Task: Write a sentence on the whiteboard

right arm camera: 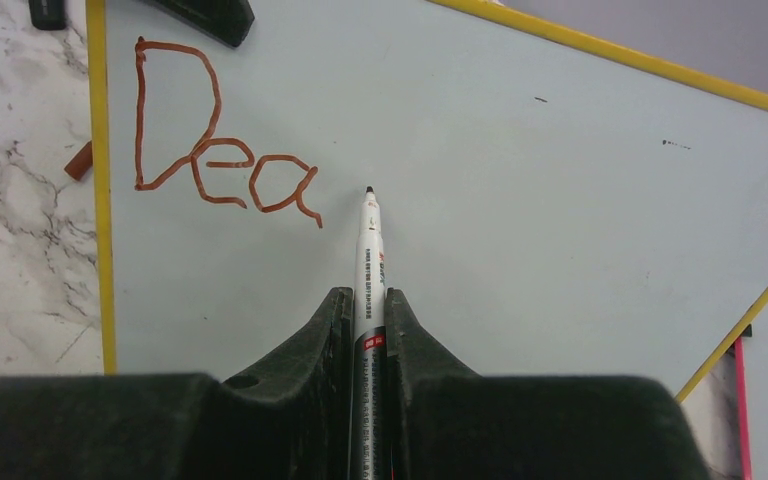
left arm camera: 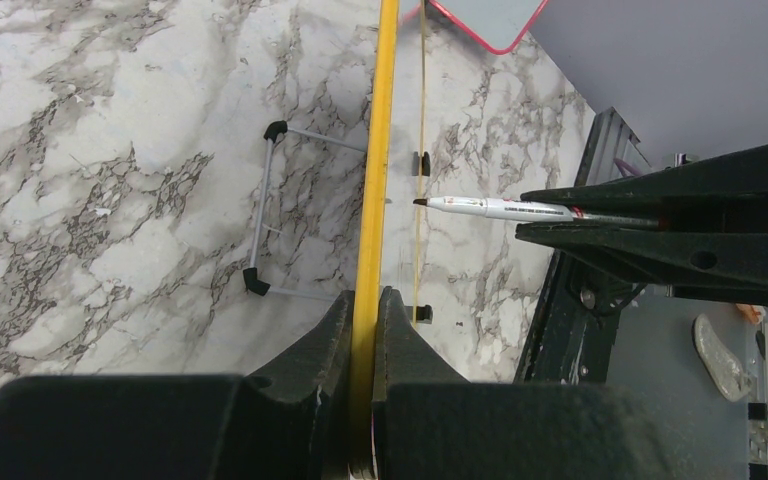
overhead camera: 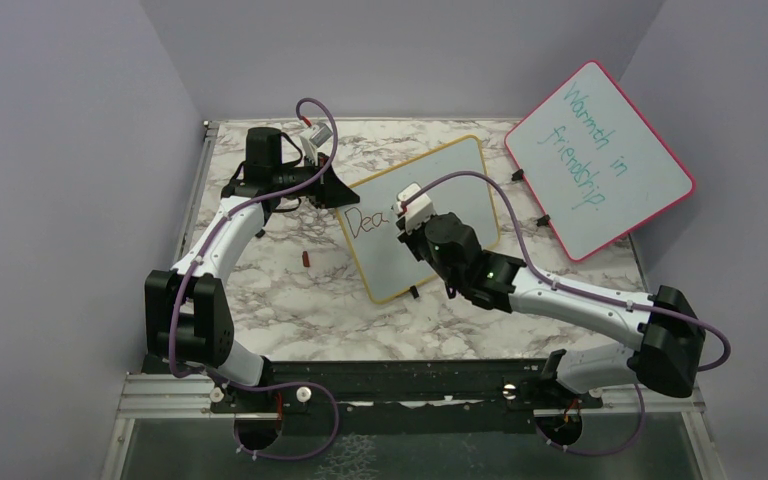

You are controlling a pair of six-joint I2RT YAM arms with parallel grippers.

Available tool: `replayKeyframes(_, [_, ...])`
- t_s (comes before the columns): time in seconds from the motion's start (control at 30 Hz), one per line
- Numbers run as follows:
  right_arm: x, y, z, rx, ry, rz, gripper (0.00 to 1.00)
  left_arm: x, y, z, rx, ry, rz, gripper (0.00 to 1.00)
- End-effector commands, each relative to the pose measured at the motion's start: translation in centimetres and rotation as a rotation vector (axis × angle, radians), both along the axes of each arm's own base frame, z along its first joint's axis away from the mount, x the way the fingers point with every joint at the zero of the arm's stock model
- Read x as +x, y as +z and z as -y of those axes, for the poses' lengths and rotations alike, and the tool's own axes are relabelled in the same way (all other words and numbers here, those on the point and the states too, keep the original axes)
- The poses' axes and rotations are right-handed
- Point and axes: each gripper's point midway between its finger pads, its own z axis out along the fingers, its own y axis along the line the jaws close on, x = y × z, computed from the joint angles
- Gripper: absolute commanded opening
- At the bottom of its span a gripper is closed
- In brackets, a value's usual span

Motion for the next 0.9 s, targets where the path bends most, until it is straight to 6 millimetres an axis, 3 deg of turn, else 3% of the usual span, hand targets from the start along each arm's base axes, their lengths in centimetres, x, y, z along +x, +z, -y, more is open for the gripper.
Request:
replayKeyframes(0.0, [0.9, 0.7, -0.2, 0.016, -0.018, 0.027, 0.0, 1.8, -4.9, -1.9, 0.158, 0.1, -0.027, 0.0])
replayKeyframes(0.87, [0.5, 0.1, -2.1, 0.006, 0.077, -0.007, 0.01, 1.7, -4.9, -2.0, 0.16, 0.1, -0.028, 0.0])
